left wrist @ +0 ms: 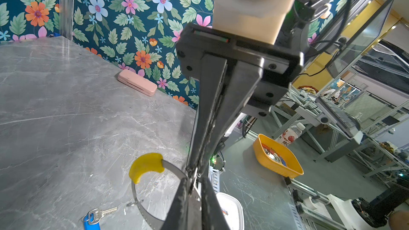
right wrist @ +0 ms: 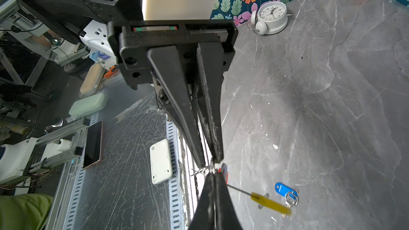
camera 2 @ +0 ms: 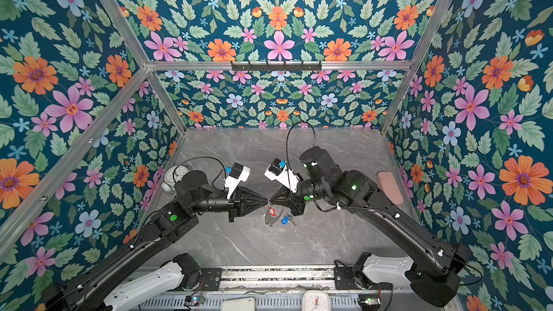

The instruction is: Remove the keys from the keyring

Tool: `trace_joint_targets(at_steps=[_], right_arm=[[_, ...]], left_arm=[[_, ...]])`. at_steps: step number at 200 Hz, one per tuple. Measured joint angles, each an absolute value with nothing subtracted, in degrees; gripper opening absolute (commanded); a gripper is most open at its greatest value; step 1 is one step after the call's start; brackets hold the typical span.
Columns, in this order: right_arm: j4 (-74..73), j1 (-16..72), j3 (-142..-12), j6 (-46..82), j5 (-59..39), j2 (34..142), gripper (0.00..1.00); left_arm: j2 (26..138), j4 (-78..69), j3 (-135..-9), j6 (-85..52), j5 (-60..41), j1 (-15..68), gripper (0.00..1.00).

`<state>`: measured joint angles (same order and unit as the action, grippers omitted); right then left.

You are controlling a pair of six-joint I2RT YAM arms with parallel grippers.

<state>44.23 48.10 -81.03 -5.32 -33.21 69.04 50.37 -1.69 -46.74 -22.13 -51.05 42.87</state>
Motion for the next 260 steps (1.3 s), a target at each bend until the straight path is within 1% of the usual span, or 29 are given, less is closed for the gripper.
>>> trace_joint_targets(at_steps=[52,80,85,107,117,124,143,191,228,260], right_arm=[[43.8,48.1,-80.7,-5.1,-34.3,69.3,0.0],[42.7,48.1,-80.1,-4.7,-34.4,68.9,0.0],[42.2,48.1,-79.9,-4.6,-34.4,68.7,0.04],[39.0,48.1,-78.1,-2.6,-34.2,67.4,0.29],[36.0,48.1,-76.4,-1.8,-33.8,66.3,0.35],[33.7,48.1,-74.8,-1.0,-33.3,65.3,0.37],[26.9,48.1,-69.5,2.4,-32.0,61.7,0.39],[1.9,48.1,-53.7,13.1,-26.8,54.1,0.43],[-11.9,48.1,-49.6,19.8,-26.4,54.0,0.43],[-18.7,48.1,-49.2,23.3,-28.4,56.1,0.42]], left_arm=[[50.6,-2.5,-46.3,-22.4,-52.1,42.9,0.0],[50.0,-3.8,-45.5,-22.9,-51.7,42.9,0.0],[49.7,-4.4,-45.3,-23.2,-51.4,42.9,0.0],[48.5,-7.7,-43.4,-24.7,-50.3,42.9,0.0],[47.8,-9.6,-42.2,-25.7,-49.5,42.9,0.0],[47.2,-11.2,-41.3,-26.5,-48.8,42.9,0.0],[45.7,-15.6,-39.1,-28.6,-46.1,42.9,0.0],[42.2,-30.4,-32.7,-33.1,-38.2,43.2,0.0],[43.4,-39.6,-30.3,-36.0,-34.3,43.2,0.0],[44.7,-44.6,-29.4,-37.4,-32.7,43.2,0.0]])
